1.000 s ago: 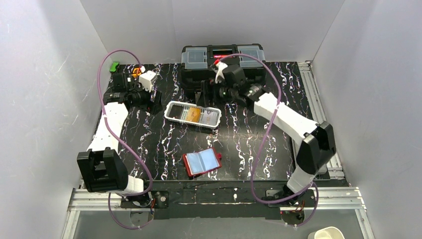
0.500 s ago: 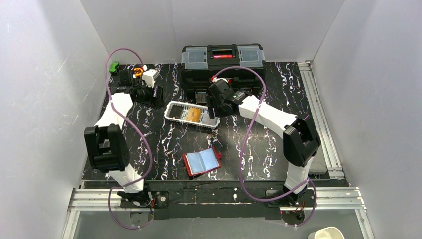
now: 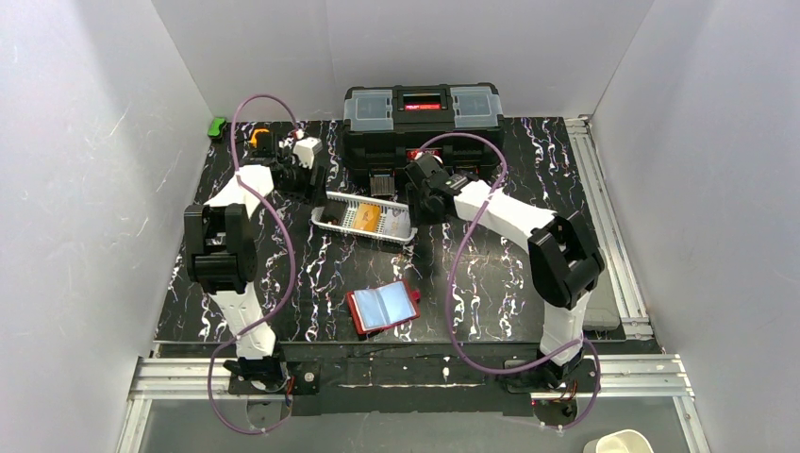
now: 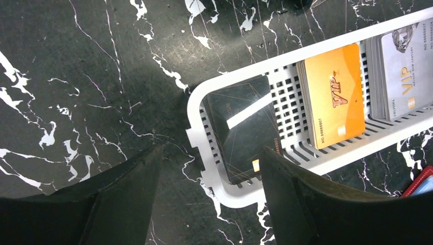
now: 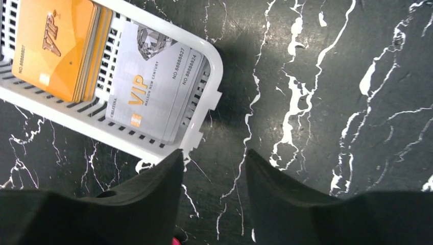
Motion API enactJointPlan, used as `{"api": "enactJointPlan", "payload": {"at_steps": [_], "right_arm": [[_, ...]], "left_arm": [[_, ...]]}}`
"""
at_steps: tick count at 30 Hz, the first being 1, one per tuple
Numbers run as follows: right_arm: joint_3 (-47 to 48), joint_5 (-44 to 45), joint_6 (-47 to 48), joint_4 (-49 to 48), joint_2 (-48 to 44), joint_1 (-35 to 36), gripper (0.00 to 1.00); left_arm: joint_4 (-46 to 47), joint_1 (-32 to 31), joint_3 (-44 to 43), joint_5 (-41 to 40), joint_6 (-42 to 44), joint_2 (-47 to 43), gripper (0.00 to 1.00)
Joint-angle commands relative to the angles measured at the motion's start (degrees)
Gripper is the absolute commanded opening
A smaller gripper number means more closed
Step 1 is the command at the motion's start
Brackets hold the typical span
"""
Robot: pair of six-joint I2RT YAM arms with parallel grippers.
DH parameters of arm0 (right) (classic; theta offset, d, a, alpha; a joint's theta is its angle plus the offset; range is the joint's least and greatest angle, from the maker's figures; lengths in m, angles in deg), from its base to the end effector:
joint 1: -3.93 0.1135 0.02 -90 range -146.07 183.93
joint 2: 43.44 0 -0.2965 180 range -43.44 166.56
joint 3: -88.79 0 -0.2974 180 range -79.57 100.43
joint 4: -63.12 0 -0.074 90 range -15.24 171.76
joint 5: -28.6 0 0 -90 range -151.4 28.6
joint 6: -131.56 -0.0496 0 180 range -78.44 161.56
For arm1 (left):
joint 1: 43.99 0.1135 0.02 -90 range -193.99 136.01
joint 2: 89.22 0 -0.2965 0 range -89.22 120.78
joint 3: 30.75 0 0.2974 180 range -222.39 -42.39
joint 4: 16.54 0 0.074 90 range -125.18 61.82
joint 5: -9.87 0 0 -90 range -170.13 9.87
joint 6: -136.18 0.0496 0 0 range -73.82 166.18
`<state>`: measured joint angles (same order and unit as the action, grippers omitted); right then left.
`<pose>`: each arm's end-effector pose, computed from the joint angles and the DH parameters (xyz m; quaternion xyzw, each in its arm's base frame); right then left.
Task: Put the credit cards into the card holder
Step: Move the storage box to the center of the board.
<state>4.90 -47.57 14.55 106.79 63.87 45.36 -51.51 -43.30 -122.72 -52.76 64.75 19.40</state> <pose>0.3604 0.3023 0.2389 -0.0827 0.9435 0.0736 0.3123 0.4731 -0.0171 0.2167 0.2194 0.8944 -0.1669 0.3522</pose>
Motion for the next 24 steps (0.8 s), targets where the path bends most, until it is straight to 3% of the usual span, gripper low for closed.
{"api": "enactJointPlan", "payload": {"at_steps": [1, 14, 19, 24], "right_arm": [[2.0, -3.5, -0.7, -2.6, 2.6, -0.4, 0.5], [2.1, -6.6, -2.9, -4.1, 5.6, -1.2, 0.47], [0.6, -7.2, -3.4, -5.0, 5.2, -1.4, 0.36], [-1.8, -7.5, -4.1, -5.8, 4.0, -1.5, 0.32]], "left_arm": [[0.8, 0.2, -1.6, -0.4, 1.2, -0.1, 0.68], [1.7, -3.1, 0.9, -0.9, 4.1, 0.2, 0.56], [1.5, -3.5, 2.2, 0.0, 4.8, -0.8, 0.5], [-0.2, -4.3, 4.4, 1.0, 7.3, -2.5, 0.42]]}}
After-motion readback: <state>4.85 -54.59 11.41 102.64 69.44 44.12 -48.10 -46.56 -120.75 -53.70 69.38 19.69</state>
